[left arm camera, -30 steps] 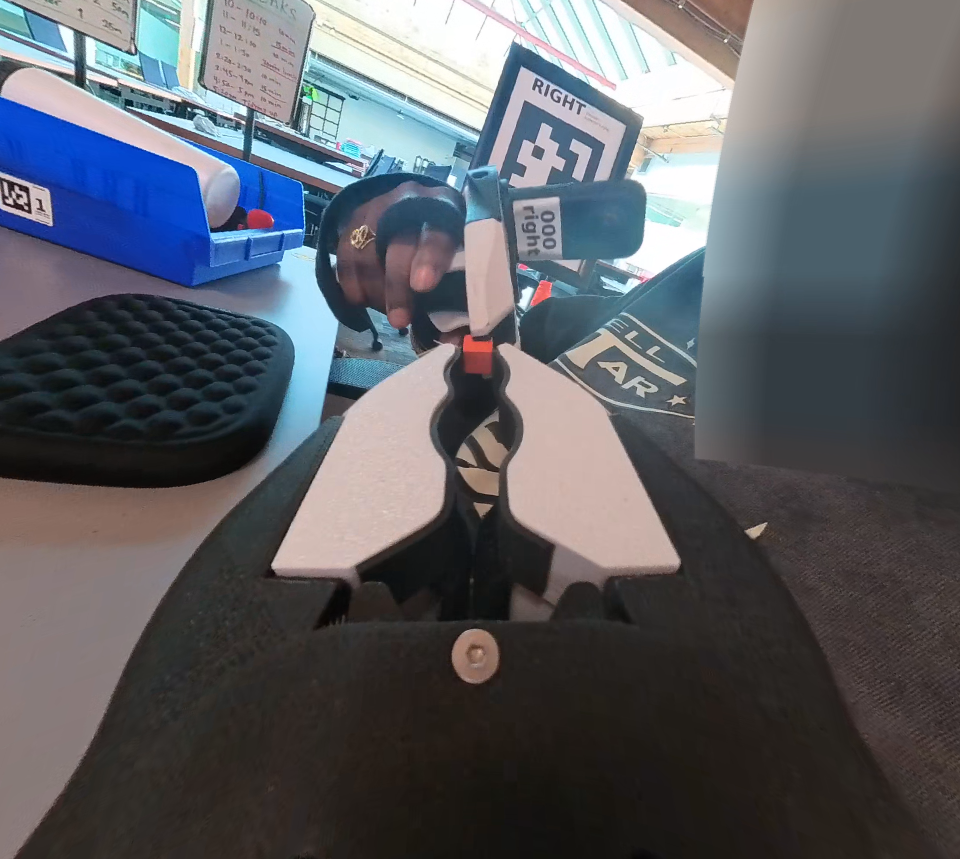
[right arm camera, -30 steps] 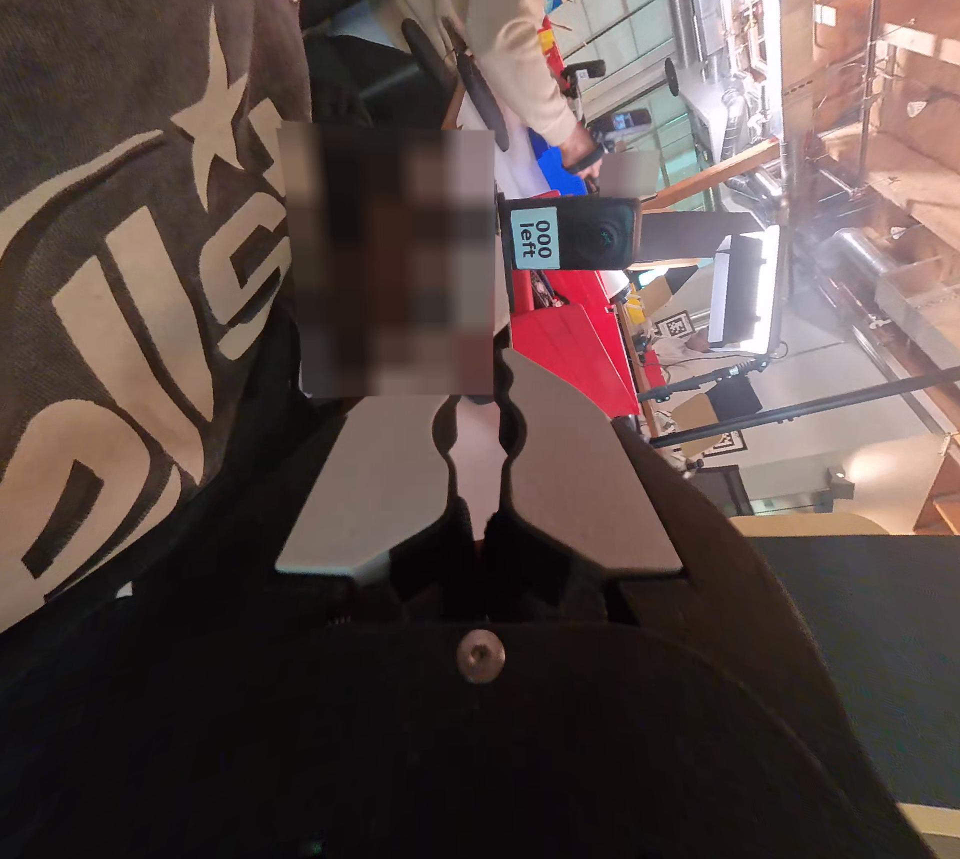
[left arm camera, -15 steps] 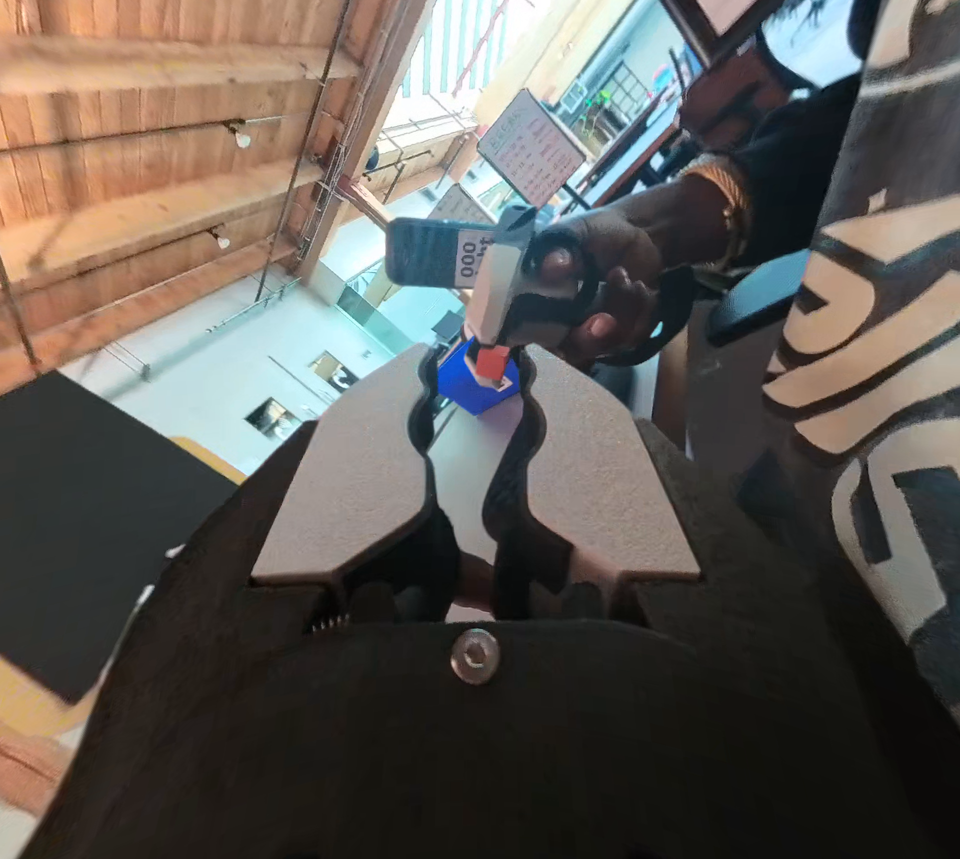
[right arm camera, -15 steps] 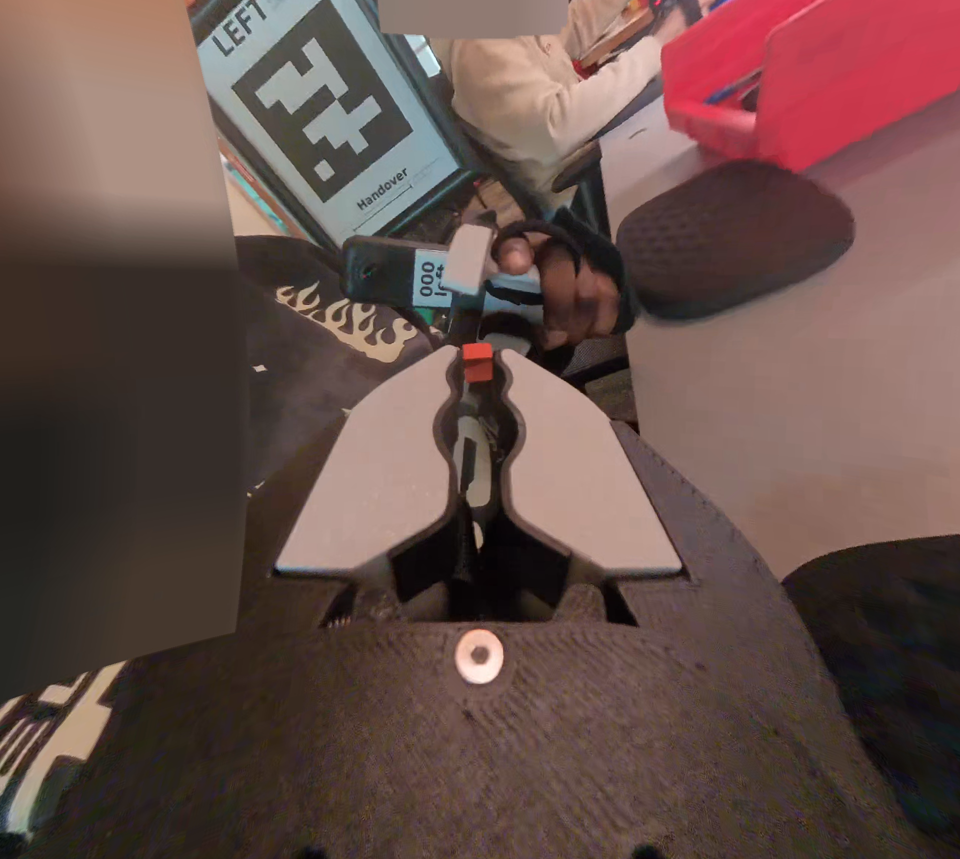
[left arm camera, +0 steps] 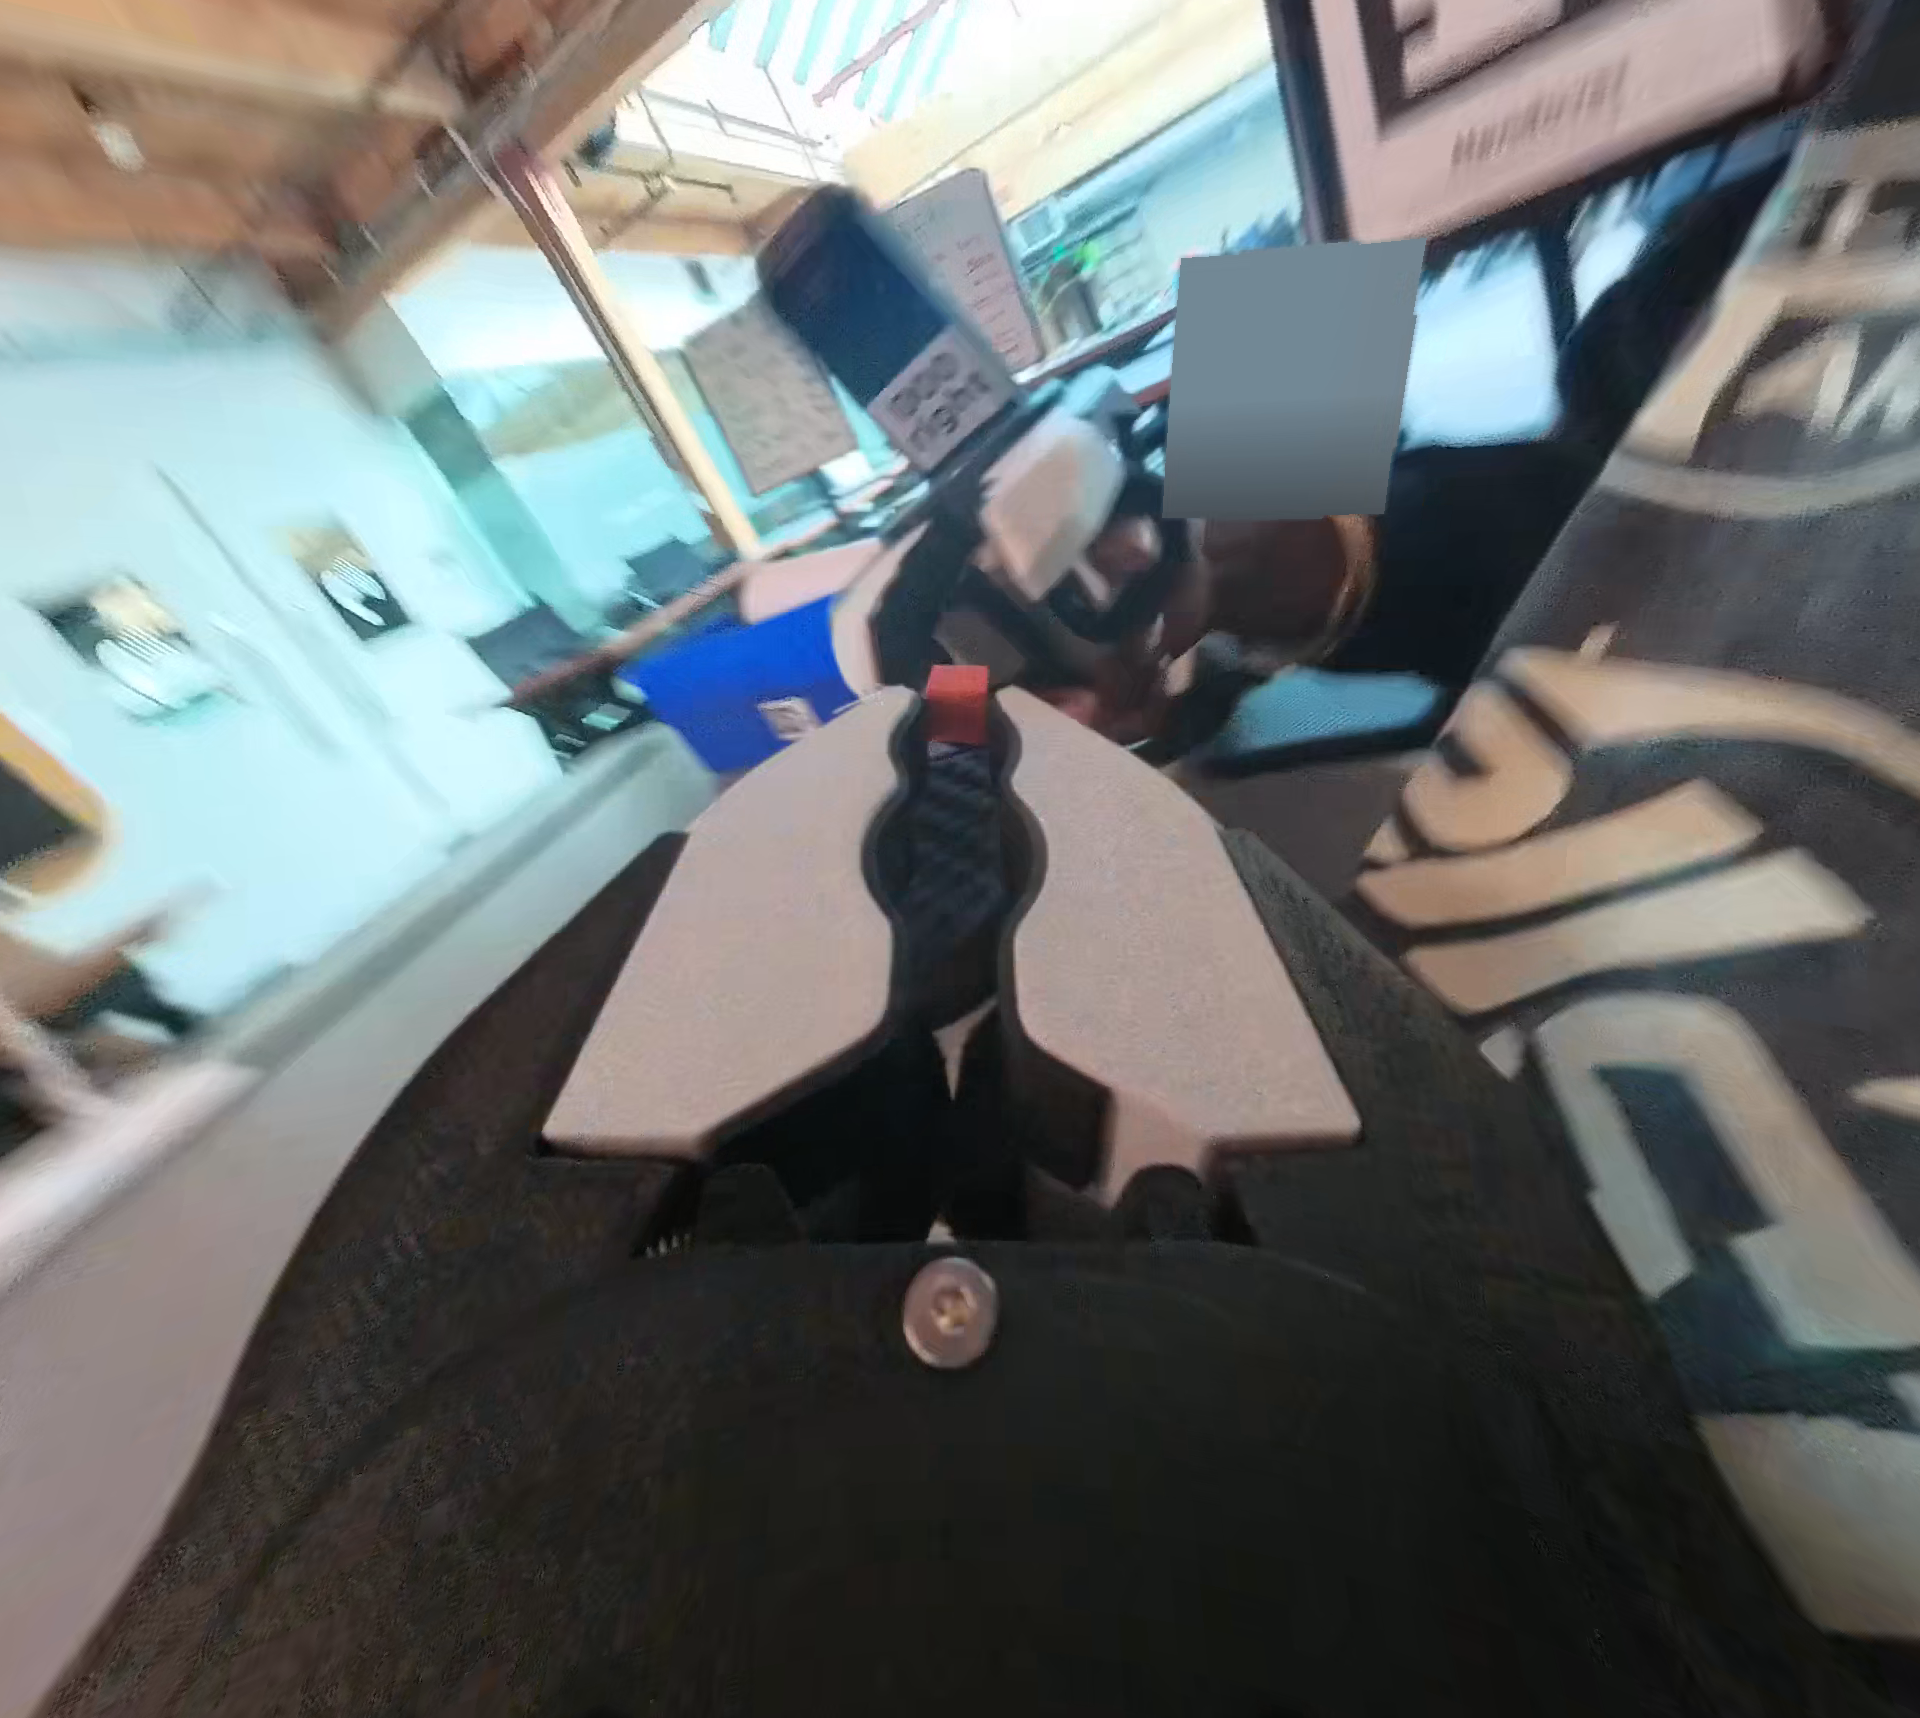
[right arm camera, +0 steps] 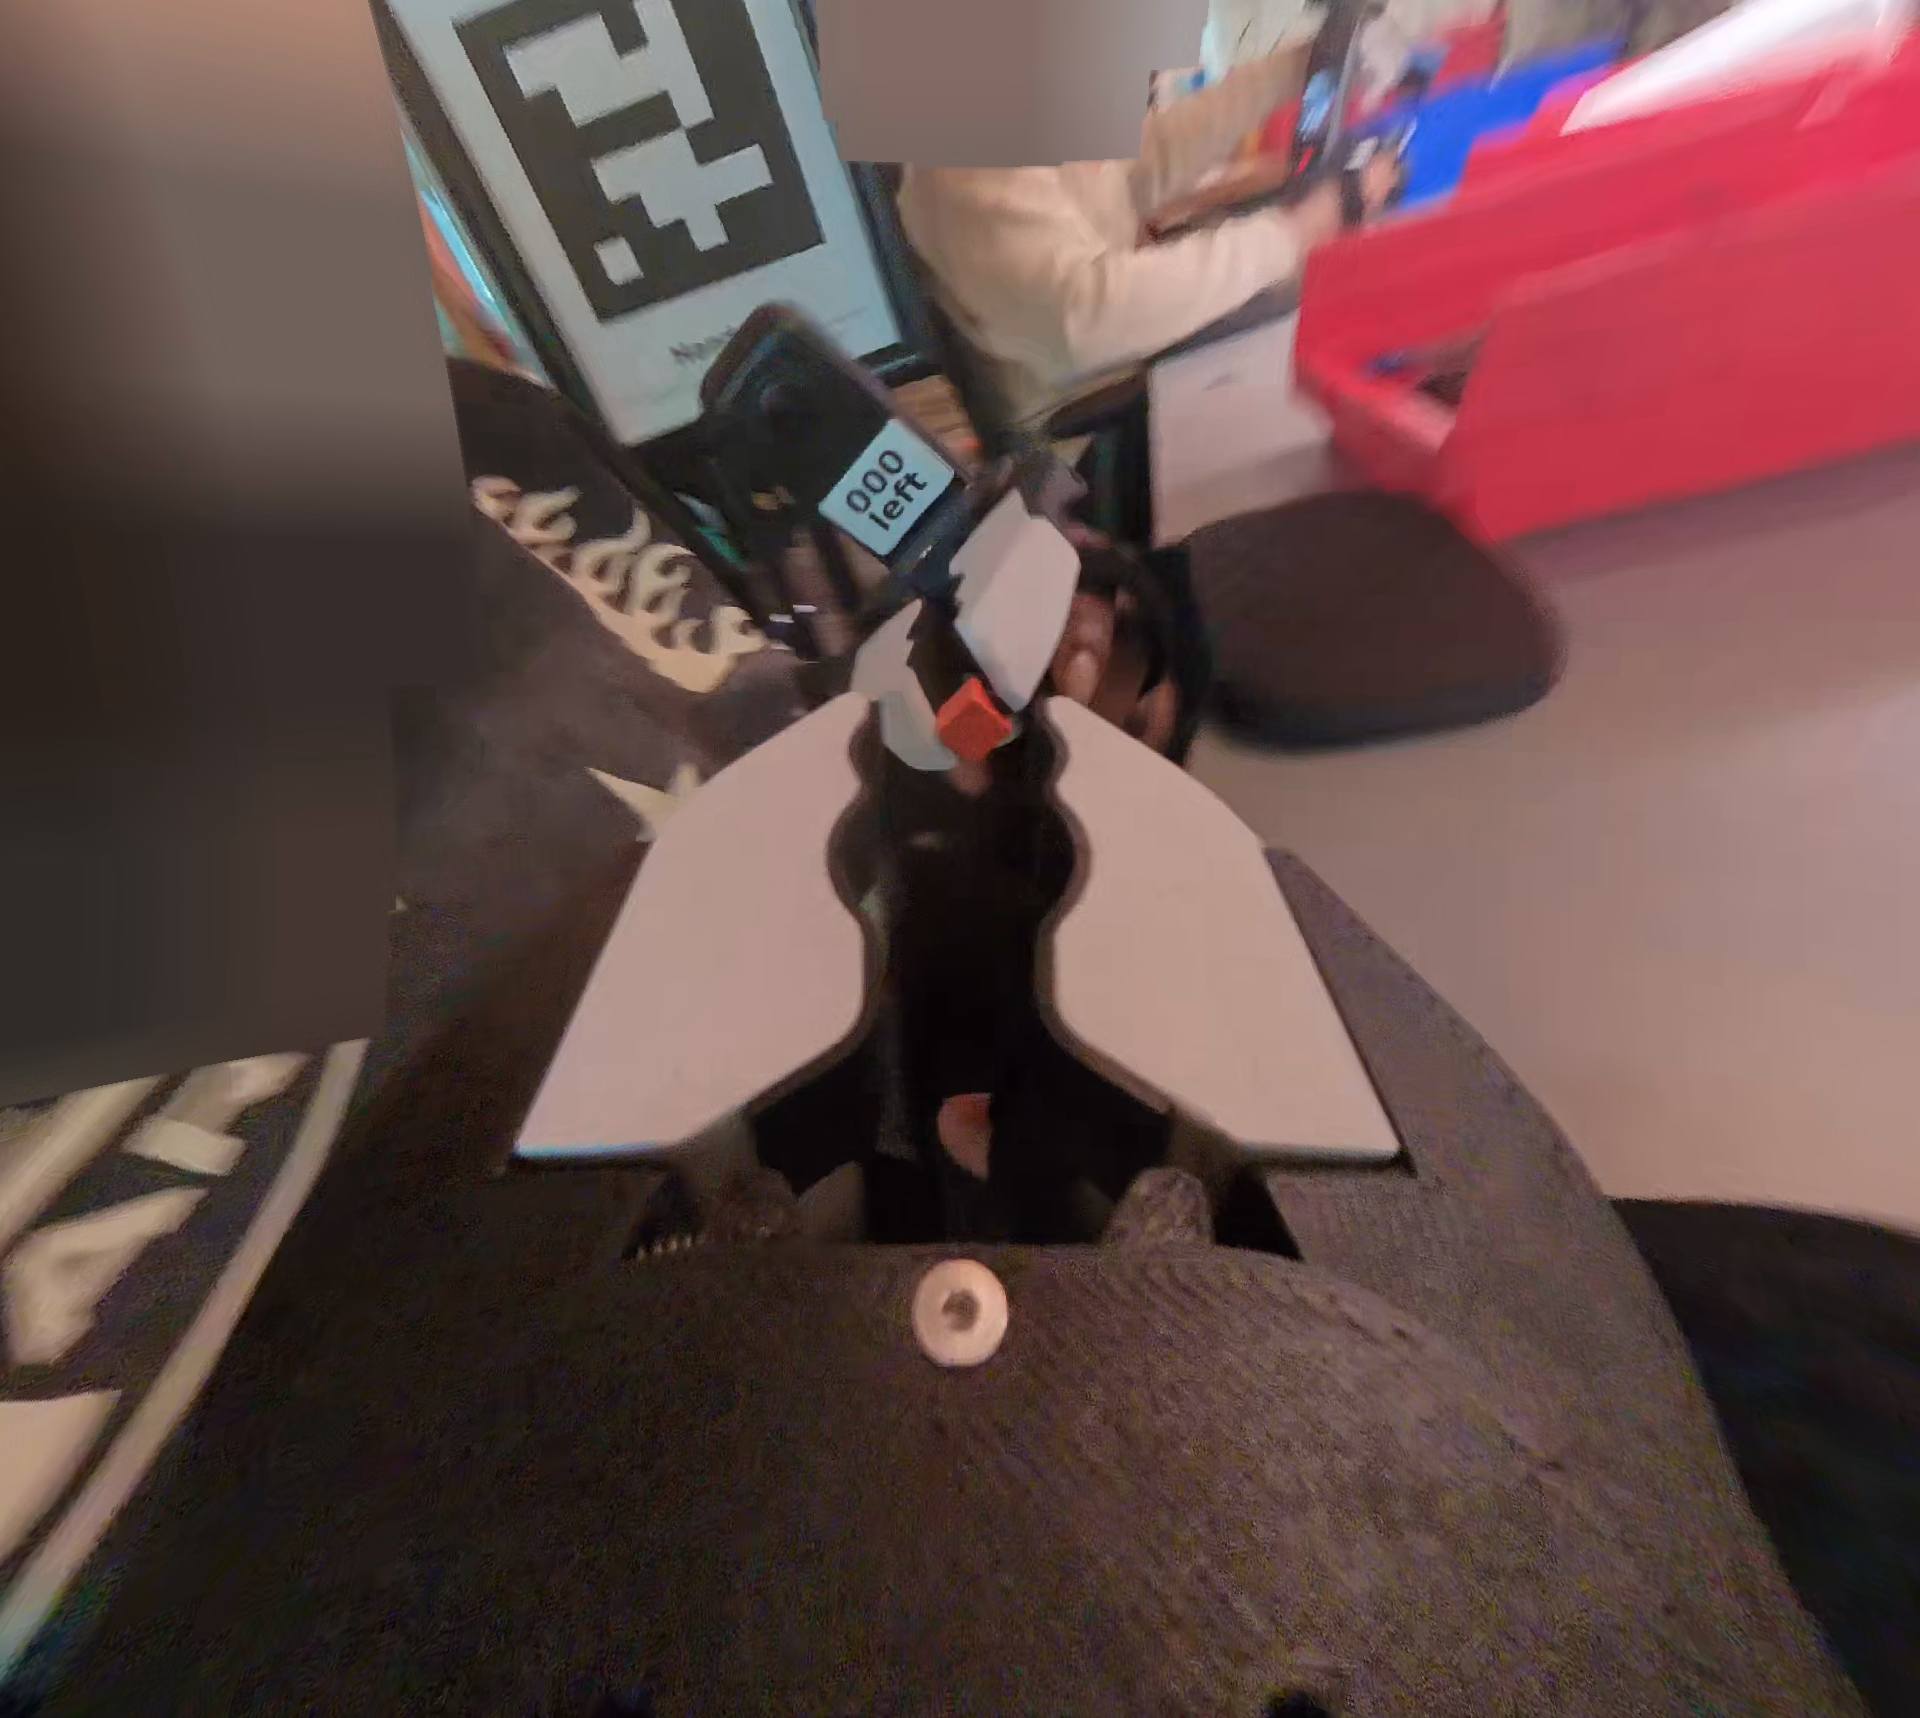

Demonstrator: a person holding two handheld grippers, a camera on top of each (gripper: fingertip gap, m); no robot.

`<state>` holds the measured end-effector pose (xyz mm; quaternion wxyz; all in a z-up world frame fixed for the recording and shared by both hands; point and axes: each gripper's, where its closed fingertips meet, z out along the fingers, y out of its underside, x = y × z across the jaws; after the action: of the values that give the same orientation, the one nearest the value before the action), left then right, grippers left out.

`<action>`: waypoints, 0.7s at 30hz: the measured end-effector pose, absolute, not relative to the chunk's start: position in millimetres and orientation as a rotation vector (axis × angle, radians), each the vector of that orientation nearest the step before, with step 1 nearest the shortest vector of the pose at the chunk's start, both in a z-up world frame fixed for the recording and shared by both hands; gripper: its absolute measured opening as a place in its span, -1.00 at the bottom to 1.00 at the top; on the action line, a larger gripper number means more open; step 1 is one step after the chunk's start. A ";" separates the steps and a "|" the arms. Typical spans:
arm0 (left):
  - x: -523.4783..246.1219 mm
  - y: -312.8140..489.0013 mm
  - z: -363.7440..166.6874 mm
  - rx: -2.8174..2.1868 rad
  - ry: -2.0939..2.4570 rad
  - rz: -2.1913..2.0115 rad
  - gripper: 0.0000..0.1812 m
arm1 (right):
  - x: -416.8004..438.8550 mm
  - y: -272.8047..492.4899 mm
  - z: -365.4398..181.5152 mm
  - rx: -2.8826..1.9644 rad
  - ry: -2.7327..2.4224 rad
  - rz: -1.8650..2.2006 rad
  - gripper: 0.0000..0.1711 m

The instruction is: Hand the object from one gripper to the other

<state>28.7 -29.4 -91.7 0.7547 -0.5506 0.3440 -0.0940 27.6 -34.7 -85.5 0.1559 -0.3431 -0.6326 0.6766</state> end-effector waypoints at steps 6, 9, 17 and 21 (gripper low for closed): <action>36.7 -40.3 -98.9 -1.414 0.479 -1.227 -0.88 | 34.3 -40.0 -84.6 -0.145 -1.726 0.948 -0.66; 36.9 -42.6 -94.0 -1.379 0.413 -1.387 -0.89 | 30.5 -42.7 -95.7 0.005 -1.741 0.668 -0.66; 43.2 -44.2 -99.0 -1.414 0.427 -1.434 -0.89 | 26.7 -48.1 -100.8 0.018 -1.741 0.684 -0.80; 44.3 -45.7 -97.9 -1.397 0.460 -1.403 -0.89 | 26.2 -48.7 -103.3 -0.007 -1.769 0.706 -0.87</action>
<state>44.3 -45.7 -97.9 0.5265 -0.5841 0.1925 -0.5870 26.2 -48.7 -103.3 0.5798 -0.0032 -0.7566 0.3022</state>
